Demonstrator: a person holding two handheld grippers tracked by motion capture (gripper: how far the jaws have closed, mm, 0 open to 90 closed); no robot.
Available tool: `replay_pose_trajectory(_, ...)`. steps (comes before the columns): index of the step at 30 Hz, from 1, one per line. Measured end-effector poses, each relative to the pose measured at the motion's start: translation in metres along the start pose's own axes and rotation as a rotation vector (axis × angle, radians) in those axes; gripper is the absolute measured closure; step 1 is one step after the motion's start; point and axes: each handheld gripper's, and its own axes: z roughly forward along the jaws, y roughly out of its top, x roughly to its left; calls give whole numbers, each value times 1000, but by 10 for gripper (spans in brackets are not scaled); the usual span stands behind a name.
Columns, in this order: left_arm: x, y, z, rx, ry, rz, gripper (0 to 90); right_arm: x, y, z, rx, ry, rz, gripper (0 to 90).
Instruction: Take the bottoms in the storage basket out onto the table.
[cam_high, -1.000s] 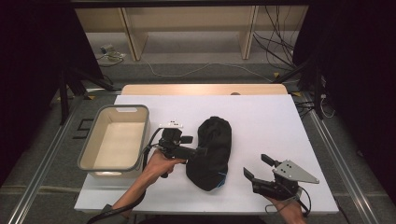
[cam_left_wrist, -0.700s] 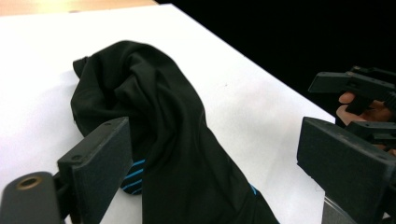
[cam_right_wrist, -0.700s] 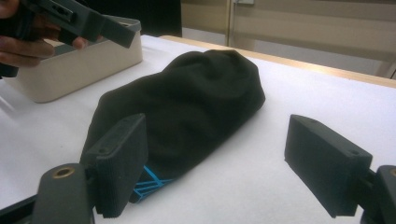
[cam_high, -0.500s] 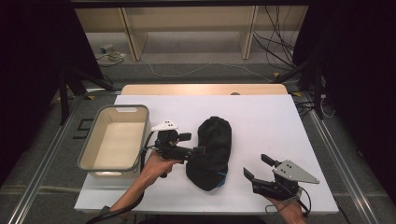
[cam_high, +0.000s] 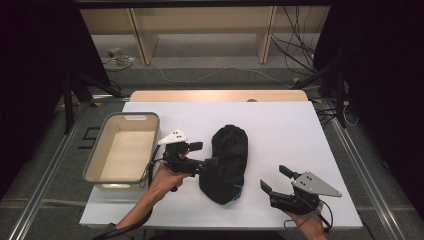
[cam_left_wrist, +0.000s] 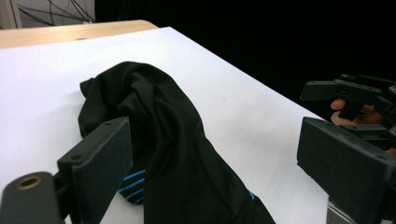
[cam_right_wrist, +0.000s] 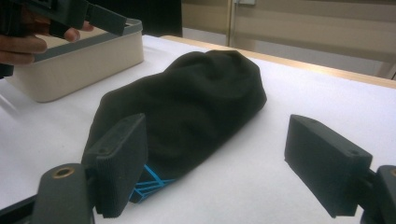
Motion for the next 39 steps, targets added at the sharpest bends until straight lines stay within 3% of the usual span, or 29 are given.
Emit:
replay_pose_trajectory(6,-1,0,-5,-37,-4,7,102,0,0,0,-1,0,1,222)
replay_pose_trajectory(18,-3,-5,-12,-52,-22,44,92,0,0,0,3,2,0,222)
replay_pose_trajectory(39,-8,-12,-24,-116,10,135,73,-1,0,0,-1,6,12,222)
